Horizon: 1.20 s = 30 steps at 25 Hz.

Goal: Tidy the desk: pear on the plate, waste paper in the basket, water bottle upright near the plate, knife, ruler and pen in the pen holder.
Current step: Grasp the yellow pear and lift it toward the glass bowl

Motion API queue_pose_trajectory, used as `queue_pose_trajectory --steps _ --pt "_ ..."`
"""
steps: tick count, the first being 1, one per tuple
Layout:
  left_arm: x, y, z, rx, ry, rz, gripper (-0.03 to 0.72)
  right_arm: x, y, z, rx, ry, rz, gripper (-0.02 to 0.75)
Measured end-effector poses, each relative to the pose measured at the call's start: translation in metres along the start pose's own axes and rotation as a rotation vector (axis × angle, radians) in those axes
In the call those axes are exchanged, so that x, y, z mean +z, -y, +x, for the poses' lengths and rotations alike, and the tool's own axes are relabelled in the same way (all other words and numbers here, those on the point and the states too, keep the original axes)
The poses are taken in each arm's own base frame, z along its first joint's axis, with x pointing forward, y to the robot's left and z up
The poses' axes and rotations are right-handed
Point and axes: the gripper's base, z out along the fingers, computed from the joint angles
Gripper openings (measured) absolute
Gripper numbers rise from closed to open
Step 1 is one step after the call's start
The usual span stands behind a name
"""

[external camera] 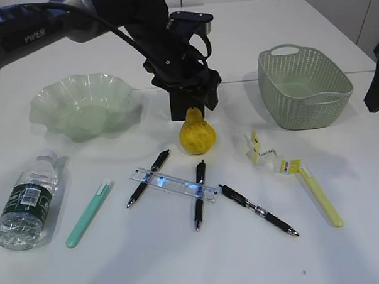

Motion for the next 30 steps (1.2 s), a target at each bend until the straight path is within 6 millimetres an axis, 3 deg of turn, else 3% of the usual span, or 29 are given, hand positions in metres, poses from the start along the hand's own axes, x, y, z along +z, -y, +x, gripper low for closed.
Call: queue_pose_trajectory --steps 10,26,30 --pt "0.032 -0.01 0.01 -0.026 -0.038 -0.006 0.592 0.0 0.0 0.0 0.001 0.0 -0.002 0.568" --pt "0.047 -0.012 0.012 -0.035 -0.021 -0.007 0.591 0.0 0.0 0.0 0.001 0.0 -0.002 0.567" --pt "0.047 -0.012 0.012 -0.036 -0.016 -0.007 0.552 0.0 0.0 0.0 0.001 0.0 -0.002 0.567"
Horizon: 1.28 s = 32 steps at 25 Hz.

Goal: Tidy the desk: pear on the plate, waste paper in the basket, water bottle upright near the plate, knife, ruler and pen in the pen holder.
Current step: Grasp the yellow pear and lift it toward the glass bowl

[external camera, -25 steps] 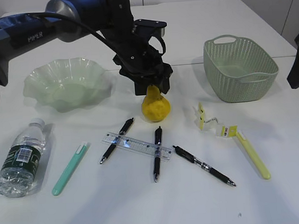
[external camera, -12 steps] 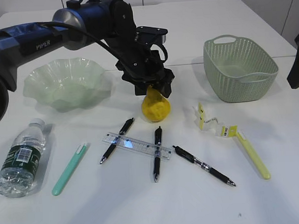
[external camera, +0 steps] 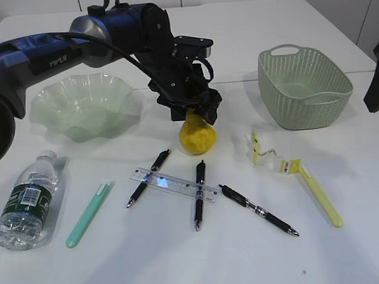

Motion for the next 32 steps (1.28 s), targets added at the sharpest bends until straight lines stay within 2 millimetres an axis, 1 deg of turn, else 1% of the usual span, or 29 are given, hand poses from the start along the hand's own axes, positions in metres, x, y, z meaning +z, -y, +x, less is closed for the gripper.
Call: queue_pose_trajectory --steps 4,16,19,21,28,32 --pt "0.0 0.0 0.0 0.0 0.0 0.0 0.526 0.0 0.0 0.0 0.0 0.0 0.0 0.567" --pt "-0.0001 0.0002 0.0032 0.001 -0.035 0.002 0.519 0.0 0.0 0.0 0.0 0.0 0.0 0.566" --pt "-0.0001 0.0002 0.0032 0.001 -0.035 0.002 0.5 0.0 0.0 0.0 0.0 0.0 0.0 0.566" --pt "-0.0001 0.0002 0.0032 0.001 -0.035 0.002 0.465 0.0 0.0 0.0 0.0 0.0 0.0 0.566" --pt "-0.0006 0.0002 0.0042 0.003 -0.049 0.001 0.307 0.0 0.0 0.0 0.0 0.0 0.0 0.566" --pt "-0.0006 -0.0008 0.0045 0.01 -0.052 -0.009 0.269 0.0 0.0 0.0 0.0 0.0 0.0 0.566"
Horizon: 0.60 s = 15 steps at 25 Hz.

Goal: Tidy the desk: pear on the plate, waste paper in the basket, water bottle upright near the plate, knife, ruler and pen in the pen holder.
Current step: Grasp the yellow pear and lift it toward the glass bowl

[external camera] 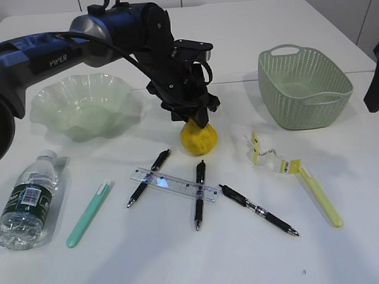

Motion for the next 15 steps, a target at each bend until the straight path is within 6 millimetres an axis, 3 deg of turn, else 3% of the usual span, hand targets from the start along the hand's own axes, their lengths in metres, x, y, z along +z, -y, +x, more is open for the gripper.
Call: queue_pose_trajectory --steps 15 --pt "-0.013 -0.001 0.009 0.017 -0.165 -0.006 0.265 0.0 0.0 0.0 0.0 0.001 0.0 0.566"
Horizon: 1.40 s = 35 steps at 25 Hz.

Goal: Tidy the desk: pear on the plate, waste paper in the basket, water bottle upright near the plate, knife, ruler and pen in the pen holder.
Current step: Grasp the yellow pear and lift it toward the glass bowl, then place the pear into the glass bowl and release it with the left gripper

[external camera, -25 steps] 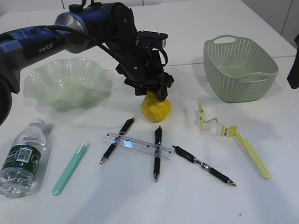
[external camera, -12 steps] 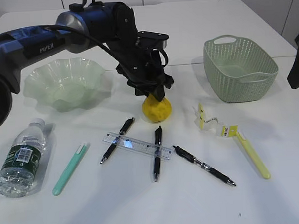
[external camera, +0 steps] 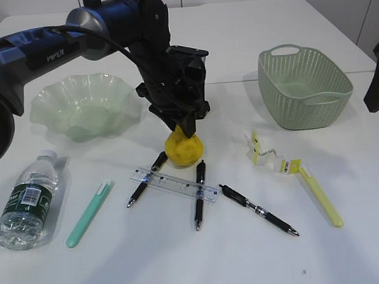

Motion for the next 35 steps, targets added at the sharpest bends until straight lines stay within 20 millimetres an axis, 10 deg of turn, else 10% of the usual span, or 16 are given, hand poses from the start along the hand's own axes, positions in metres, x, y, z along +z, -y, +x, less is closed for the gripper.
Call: queue_pose_trajectory --steps 18,35 --pt "-0.089 -0.008 -0.005 -0.033 0.148 -0.028 0.263 0.0 0.0 0.0 0.0 0.0 0.0 0.566" --pt "-0.151 -0.122 0.022 -0.259 0.233 -0.165 0.265 0.0 0.0 0.0 0.0 0.002 0.0 0.566"
